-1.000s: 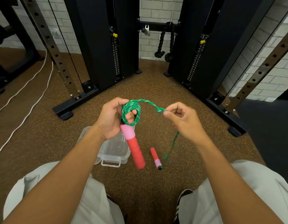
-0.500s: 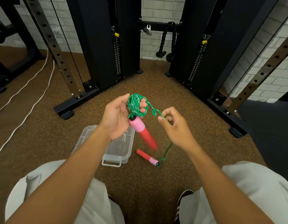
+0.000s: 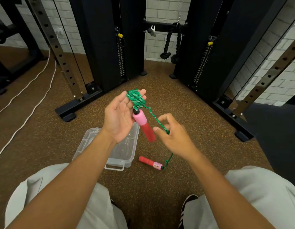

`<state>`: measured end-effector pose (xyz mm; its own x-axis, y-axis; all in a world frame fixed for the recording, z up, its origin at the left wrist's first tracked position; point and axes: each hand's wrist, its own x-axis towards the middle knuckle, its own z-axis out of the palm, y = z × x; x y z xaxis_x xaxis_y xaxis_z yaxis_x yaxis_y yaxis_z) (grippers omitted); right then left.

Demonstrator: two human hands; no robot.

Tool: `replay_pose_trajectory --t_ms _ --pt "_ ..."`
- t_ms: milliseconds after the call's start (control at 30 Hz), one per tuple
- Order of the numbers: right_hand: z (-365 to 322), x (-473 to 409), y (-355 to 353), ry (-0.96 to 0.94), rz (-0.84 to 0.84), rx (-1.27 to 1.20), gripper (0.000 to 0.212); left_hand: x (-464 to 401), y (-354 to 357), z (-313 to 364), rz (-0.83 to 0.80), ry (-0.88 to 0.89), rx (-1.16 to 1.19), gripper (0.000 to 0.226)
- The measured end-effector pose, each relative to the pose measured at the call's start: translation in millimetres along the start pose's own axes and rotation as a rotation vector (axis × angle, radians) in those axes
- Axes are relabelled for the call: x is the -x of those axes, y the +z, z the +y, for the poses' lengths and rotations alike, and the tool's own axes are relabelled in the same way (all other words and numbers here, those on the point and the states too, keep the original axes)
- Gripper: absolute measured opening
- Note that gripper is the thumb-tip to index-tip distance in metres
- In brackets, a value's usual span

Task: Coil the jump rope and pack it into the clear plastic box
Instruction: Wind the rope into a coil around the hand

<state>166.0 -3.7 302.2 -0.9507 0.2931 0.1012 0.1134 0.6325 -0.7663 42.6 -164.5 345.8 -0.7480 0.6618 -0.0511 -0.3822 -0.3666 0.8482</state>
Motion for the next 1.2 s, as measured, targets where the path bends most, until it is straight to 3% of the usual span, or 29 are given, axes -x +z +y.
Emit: replay_pose_trajectory --t_ms 67,233,300,467,633,700,867,1033,1200 --pt "-2.5 1.3 -0.7 -0.05 0.039 -0.007 0.007 -1.1 -0.9 -0.6 0.021 0.012 0.006 0.059" --pt "-3.2 1.0 -6.5 -0.145 0.043 0.073 0.018 -3.4 -2.2 -3.2 0.066 0.037 -0.063 0.059" --pt "-6.9 1.0 -8.1 -0.163 0.042 0.115 0.023 -1.6 -0.9 -6.4 0.083 0.056 -0.248 0.055" --pt "-16.0 0.0 -17.7 -0.215 0.036 0.181 0.036 11.0 10.8 -26.8 -0.052 0.072 -1.101 0.061" --pt "-14.9 -1.4 -37.2 -0.165 0.001 0.188 0.039 8.6 2.8 -43.5 -0.11 -0.025 -1.201 0.102" --pt "-14.0 -0.8 -42.1 -0.147 0.014 0.148 0.041 7.0 3.5 -44.4 -0.192 -0.089 -1.124 0.103" --pt "-8.6 1.0 -46.7 -0.066 0.035 -0.053 0.045 5.9 12.9 -44.3 -0.409 -0.313 -0.684 0.11" --pt "-8.5 1.0 -46.4 -0.011 0.007 -0.302 0.031 7.5 15.8 -37.3 -0.433 -0.437 -0.176 0.103" --pt "-12.0 -4.1 -41.1 0.029 0.005 -0.413 0.012 6.7 14.5 -28.9 -0.349 -0.359 0.28 0.098"
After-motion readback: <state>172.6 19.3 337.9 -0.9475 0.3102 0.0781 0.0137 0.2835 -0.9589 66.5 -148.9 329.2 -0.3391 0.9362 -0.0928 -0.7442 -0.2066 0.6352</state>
